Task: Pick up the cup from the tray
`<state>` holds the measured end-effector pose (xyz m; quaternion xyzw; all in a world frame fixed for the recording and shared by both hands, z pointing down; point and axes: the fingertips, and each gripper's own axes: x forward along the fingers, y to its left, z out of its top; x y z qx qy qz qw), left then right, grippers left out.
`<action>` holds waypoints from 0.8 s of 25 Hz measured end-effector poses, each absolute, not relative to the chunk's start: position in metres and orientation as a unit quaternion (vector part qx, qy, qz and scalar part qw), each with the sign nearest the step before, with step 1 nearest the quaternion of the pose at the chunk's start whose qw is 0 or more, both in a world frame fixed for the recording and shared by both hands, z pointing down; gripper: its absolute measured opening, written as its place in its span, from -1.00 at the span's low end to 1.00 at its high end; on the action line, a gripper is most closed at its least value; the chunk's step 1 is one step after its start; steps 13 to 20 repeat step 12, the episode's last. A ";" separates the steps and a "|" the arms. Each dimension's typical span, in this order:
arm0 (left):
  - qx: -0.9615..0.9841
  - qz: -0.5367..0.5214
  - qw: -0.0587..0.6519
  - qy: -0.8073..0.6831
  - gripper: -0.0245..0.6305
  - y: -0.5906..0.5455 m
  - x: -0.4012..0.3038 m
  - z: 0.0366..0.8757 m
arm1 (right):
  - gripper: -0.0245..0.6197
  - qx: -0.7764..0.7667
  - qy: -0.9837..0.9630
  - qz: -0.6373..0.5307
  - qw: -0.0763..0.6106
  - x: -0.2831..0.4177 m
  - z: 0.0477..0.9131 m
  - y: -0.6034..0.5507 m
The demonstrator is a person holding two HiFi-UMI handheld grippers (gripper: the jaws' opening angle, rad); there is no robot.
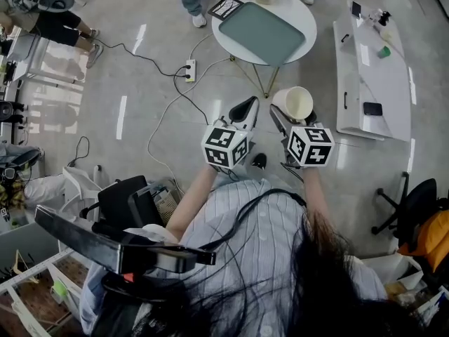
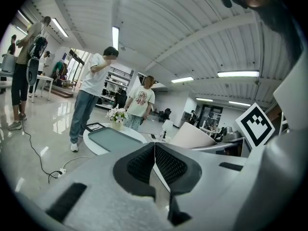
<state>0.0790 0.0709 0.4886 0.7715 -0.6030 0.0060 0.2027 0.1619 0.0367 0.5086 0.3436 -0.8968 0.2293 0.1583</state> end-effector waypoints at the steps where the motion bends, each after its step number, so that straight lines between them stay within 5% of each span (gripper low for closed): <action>1: 0.771 0.006 0.203 -0.604 -0.88 0.072 0.081 0.489 | 0.35 0.342 -0.897 0.229 0.159 0.163 0.510 0.038; 20: 0.767 0.004 0.201 -0.609 -0.88 0.082 0.092 0.488 | 0.35 0.334 -0.901 0.225 0.165 0.173 0.509 0.048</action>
